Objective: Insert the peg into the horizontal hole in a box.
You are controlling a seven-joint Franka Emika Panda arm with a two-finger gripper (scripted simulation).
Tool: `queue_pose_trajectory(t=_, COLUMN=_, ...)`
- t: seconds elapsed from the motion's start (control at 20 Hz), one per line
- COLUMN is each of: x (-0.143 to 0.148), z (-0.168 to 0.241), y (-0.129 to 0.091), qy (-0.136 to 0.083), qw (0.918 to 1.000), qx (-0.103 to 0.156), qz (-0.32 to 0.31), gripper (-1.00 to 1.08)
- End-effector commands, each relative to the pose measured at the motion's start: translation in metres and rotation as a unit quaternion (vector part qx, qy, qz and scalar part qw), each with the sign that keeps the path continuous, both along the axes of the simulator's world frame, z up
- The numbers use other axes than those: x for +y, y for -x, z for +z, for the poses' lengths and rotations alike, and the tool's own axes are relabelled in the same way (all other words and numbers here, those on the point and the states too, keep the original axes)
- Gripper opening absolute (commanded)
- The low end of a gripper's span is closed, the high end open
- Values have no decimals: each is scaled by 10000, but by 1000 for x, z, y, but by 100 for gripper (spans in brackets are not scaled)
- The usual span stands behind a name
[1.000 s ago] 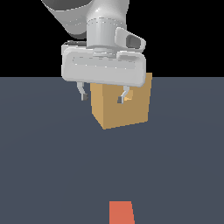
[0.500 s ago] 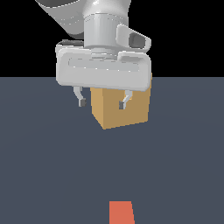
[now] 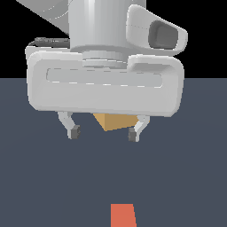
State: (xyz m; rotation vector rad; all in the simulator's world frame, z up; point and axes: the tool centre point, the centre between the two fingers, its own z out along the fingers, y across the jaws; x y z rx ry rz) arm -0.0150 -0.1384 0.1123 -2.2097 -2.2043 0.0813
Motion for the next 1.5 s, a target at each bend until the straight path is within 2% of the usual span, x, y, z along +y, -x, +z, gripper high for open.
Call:
queue_pose_trajectory(t=0.0, x=-30, z=-7, y=-2, qy=-12, qw=10000, qx=-37, qz=9, gripper=100)
queue_pose_trajectory(t=0.4, x=-121, z=-28, y=-13, qy=-62, qw=9999, qx=-150, qz=34, gripper=100)
queue_pose_trajectory(t=0.7, x=-169, z=-39, y=-20, qy=-93, qw=9997, qx=-209, qz=46, gripper=100)
queue_pose_trajectory(t=1.05, x=-197, z=-45, y=-26, qy=-112, qw=9996, qx=-244, qz=52, gripper=100)
queue_pose_trajectory(t=1.45, x=-205, z=-47, y=-27, qy=-116, qw=9996, qx=-250, qz=50, gripper=100)
